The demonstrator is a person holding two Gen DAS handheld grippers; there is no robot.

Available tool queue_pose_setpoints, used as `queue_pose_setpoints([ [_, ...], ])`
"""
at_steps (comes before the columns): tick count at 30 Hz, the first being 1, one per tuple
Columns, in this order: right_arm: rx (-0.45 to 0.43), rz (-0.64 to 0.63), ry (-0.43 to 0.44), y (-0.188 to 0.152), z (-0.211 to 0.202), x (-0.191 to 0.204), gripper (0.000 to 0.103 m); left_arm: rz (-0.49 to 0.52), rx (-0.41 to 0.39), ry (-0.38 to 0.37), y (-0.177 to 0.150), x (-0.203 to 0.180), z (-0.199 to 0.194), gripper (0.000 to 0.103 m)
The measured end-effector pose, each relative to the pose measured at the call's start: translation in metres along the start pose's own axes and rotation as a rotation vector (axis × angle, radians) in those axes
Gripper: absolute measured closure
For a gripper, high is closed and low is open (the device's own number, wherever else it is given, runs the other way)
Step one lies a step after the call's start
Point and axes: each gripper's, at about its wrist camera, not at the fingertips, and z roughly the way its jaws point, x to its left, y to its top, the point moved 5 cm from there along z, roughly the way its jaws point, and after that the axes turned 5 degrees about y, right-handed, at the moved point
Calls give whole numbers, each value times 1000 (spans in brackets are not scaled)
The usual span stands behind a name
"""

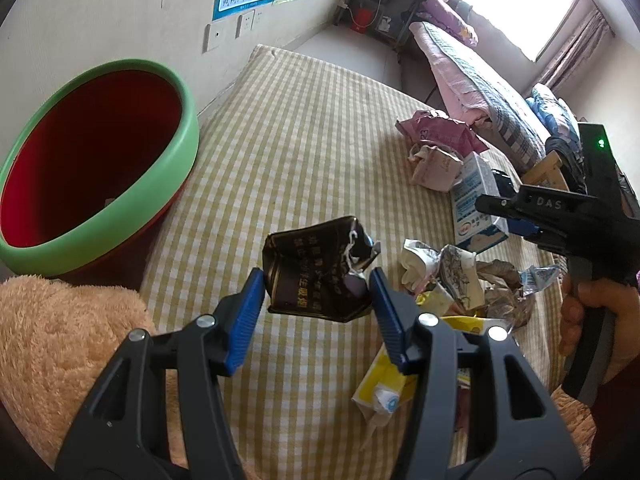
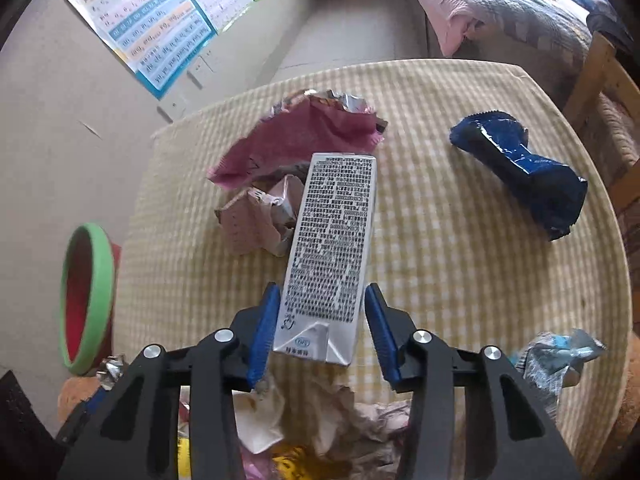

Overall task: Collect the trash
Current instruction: 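Grasp the white milk carton with the right tool while the left tool holds the brown wrapper, then carry the brown wrapper and milk carton over the bin and open both tools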

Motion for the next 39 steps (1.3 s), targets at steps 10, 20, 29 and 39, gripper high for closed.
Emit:
queue_pose_setpoints([
  [10,-52,21,72,-15,-9,-8,64,-1,-3,3,0,1,-1,52],
  [20,-186,-26,189,-36,-91,6,64,45,-11,24,0,-7,-3,52],
  [29,-205,-58,281,-45,-106,46,64,50,-18,32,0,-8,-6,52],
  [39,-178,-155,309,-55,-101,88,64,9,-77,85,22,11,-37,52],
])
